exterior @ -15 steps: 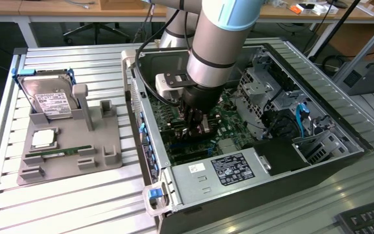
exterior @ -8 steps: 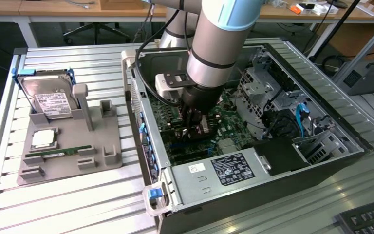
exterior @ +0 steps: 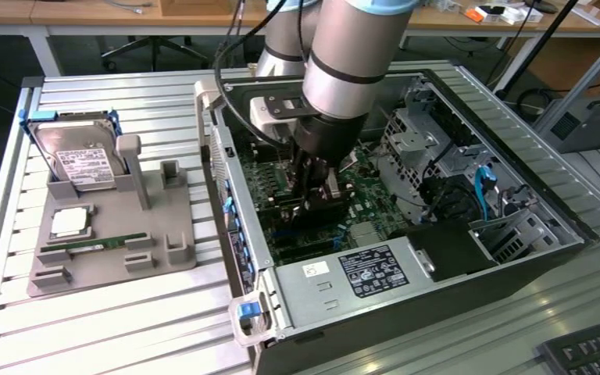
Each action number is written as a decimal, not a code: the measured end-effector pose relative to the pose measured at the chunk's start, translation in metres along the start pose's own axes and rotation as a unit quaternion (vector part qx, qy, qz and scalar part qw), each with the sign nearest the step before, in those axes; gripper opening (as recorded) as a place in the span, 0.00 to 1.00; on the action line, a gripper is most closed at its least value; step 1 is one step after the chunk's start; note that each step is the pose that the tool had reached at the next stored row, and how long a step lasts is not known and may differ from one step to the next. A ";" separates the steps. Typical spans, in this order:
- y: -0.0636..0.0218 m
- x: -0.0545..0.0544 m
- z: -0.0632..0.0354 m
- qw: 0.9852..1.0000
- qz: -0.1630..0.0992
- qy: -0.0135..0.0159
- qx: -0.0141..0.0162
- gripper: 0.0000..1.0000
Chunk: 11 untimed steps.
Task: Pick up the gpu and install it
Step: 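Insert the gpu into the slot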
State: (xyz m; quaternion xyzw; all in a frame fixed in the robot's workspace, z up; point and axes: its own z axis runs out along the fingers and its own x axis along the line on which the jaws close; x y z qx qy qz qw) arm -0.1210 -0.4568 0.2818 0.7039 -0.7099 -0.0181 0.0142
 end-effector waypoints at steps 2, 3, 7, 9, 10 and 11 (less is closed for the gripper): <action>0.0003 -0.002 -0.0071 1.000 0.000 0.004 0.000 0.26; 0.0002 -0.002 -0.0075 1.000 0.000 0.004 0.000 0.26; -0.0085 -0.002 -0.0080 1.000 -0.004 0.005 -0.001 0.11; -0.0172 -0.002 -0.0083 1.000 -0.007 0.005 -0.003 0.11; -0.0227 -0.002 -0.0084 1.000 -0.008 0.005 -0.005 0.11; -0.0268 -0.002 -0.0086 1.000 -0.009 0.005 -0.006 0.11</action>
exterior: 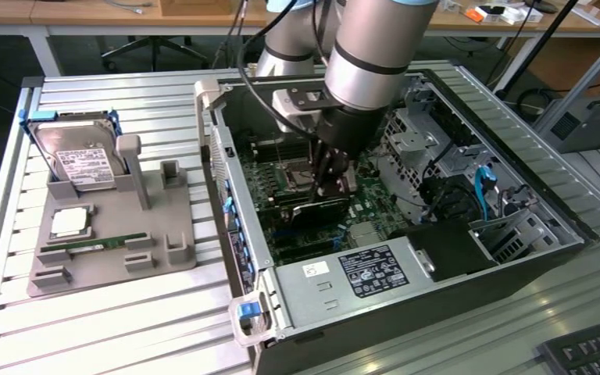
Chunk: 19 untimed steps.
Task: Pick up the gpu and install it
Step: 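Insert the gpu into the slot, then press down on the gpu until it lock into place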
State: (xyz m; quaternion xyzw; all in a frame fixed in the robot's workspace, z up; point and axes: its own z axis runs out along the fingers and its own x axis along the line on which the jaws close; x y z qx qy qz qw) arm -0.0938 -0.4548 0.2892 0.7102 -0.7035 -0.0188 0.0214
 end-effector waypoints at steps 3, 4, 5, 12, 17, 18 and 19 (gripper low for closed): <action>-0.0134 0.000 -0.0007 1.000 -0.002 0.000 -0.003 0.11; -0.0165 0.000 -0.0009 1.000 -0.003 0.000 -0.004 0.11; -0.0203 0.000 -0.0011 1.000 -0.003 0.000 -0.005 0.11; -0.0250 0.001 -0.0014 1.000 -0.005 -0.001 -0.006 0.11; -0.0250 0.001 -0.0014 1.000 -0.005 -0.001 -0.006 0.11; -0.0250 0.001 -0.0014 1.000 -0.005 -0.001 -0.006 0.11; -0.0239 0.001 -0.0014 1.000 -0.005 -0.001 -0.006 0.11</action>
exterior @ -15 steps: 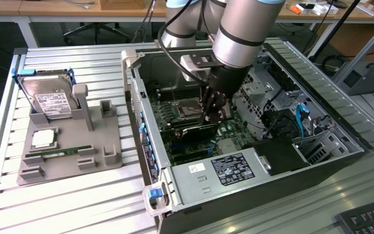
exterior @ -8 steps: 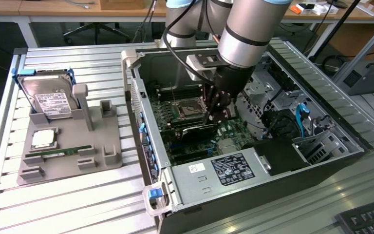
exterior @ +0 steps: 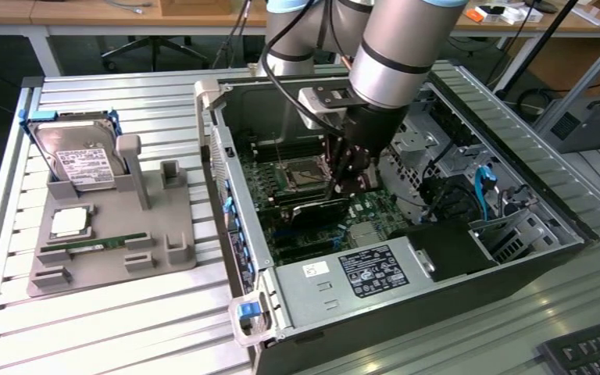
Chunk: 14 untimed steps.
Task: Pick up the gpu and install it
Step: 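Press down on the gpu until it lock into place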
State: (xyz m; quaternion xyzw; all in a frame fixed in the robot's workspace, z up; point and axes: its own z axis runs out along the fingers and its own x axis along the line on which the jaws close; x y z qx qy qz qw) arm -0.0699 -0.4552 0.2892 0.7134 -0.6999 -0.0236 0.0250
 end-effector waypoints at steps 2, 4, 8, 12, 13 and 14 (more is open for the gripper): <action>0.0053 0.000 0.0006 1.000 0.000 0.000 0.000 0.11; 0.0136 0.000 0.0015 1.000 0.000 0.000 0.000 0.11; 0.0250 -0.001 0.0038 1.000 0.000 0.000 0.000 0.11; 0.0315 -0.003 0.0068 1.000 0.000 0.000 0.000 0.11; 0.0328 -0.004 0.0073 1.000 0.000 0.000 0.000 0.11; 0.0341 -0.005 0.0078 1.000 0.000 0.000 0.000 0.11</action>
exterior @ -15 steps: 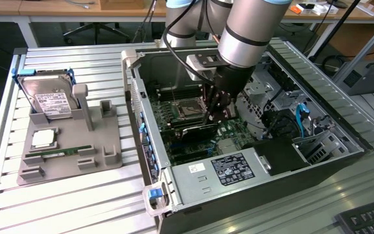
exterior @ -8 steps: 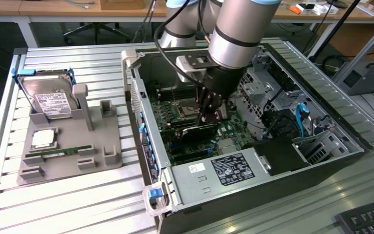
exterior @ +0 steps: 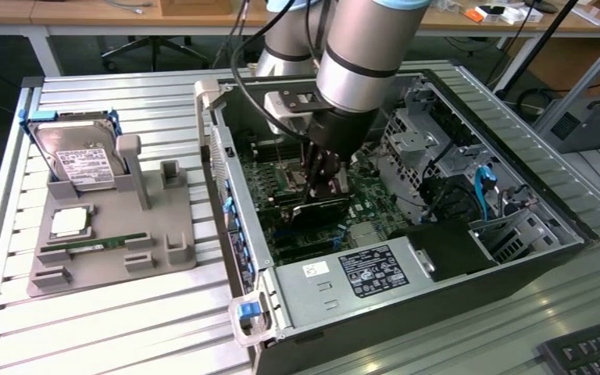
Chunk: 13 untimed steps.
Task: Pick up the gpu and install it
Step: 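Press down on the gpu until it lock into place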
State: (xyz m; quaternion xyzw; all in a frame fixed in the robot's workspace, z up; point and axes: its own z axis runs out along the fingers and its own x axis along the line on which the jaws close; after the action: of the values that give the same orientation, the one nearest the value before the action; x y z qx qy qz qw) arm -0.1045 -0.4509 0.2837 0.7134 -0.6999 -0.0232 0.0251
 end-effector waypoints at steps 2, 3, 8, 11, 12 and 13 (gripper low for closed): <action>0.0086 -0.001 0.0027 1.000 0.000 0.000 0.000 0.11; 0.0146 -0.001 0.0045 1.000 0.000 0.000 0.000 0.11; 0.0238 -0.001 0.0081 1.000 0.000 0.000 0.000 0.11; 0.0267 -0.001 0.0097 1.000 0.000 0.000 0.000 0.11; 0.0270 -0.001 0.0101 1.000 0.000 0.000 0.000 0.11; 0.0274 -0.001 0.0106 1.000 0.000 0.000 0.000 0.11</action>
State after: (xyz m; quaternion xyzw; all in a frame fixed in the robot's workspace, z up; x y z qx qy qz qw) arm -0.1326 -0.4504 0.2750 0.7134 -0.6999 -0.0231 0.0252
